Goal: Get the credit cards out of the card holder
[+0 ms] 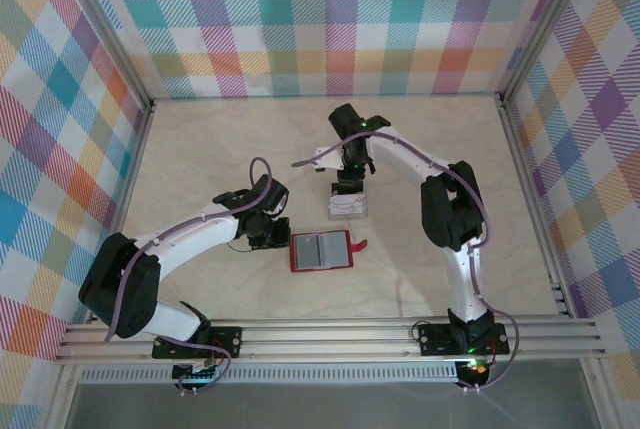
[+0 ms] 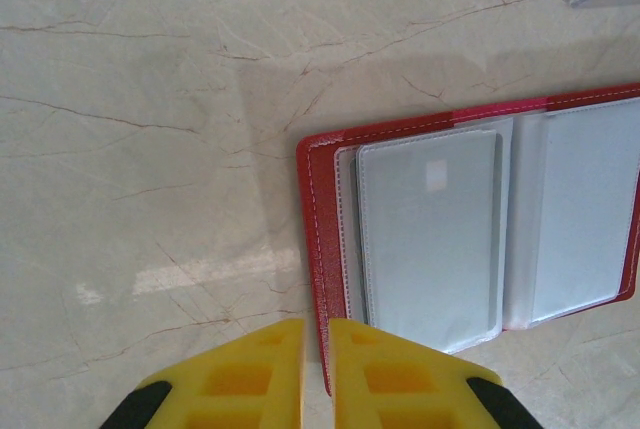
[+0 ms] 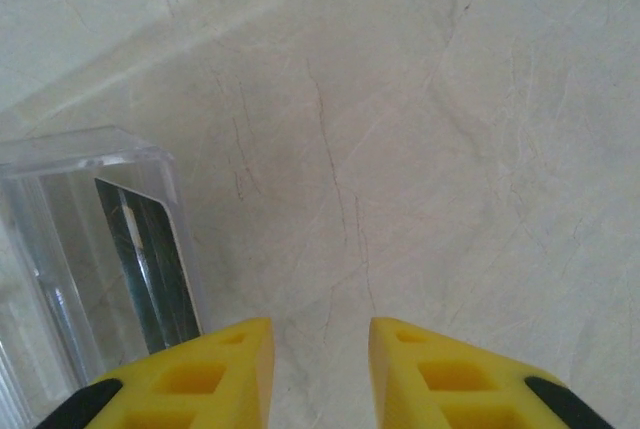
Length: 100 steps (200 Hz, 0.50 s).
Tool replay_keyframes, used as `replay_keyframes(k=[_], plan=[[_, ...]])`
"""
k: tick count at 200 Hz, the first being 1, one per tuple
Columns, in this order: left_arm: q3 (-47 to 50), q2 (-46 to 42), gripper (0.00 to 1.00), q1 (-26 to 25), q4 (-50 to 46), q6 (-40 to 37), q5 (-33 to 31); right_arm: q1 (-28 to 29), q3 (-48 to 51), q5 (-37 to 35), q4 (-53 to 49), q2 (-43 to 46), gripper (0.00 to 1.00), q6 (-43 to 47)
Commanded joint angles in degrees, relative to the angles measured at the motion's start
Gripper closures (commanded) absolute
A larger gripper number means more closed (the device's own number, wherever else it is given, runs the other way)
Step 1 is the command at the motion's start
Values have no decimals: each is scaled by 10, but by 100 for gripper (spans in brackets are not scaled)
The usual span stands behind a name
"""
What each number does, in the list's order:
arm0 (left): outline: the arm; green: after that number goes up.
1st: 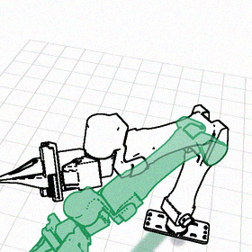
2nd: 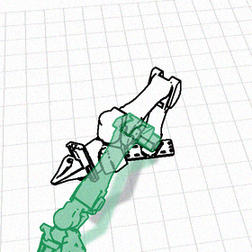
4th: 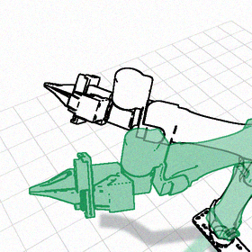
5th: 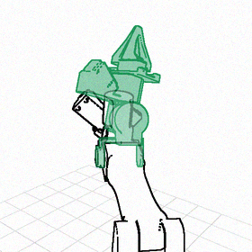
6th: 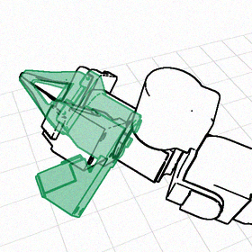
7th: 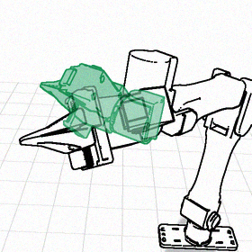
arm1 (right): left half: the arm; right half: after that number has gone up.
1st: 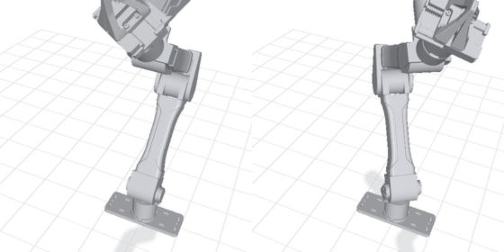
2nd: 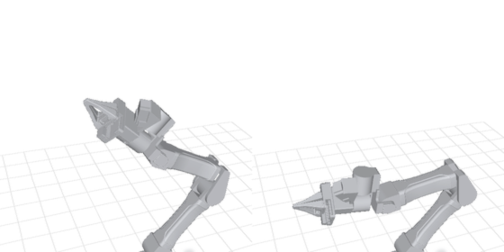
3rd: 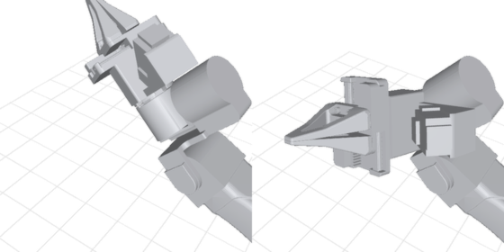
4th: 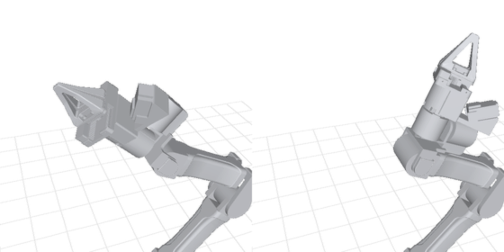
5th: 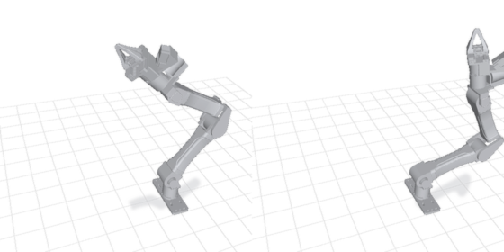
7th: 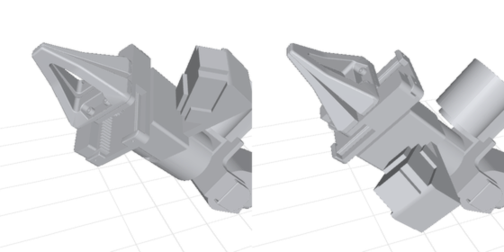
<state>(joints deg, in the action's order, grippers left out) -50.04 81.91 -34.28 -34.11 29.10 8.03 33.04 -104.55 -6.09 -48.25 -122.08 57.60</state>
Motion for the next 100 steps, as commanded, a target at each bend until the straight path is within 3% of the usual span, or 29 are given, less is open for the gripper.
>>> replay_keyframes(k=[1, 35, 65, 100], plan=[[1, 3, 85, 6, 7, 0, 8, 4, 3, 0, 22, 49, 68, -47], [9, 10, 86, 6, 26, 1, 17, 5, 17, 9, 38, 89, 67, -152], [17, 17, 86, 6, 37, 1, 20, 11, 60, 14, 65, 130, 64, -296], [29, 24, 87, 7, 53, 2, 24, 13, 116, 83, 77, 175, 72, -477]])
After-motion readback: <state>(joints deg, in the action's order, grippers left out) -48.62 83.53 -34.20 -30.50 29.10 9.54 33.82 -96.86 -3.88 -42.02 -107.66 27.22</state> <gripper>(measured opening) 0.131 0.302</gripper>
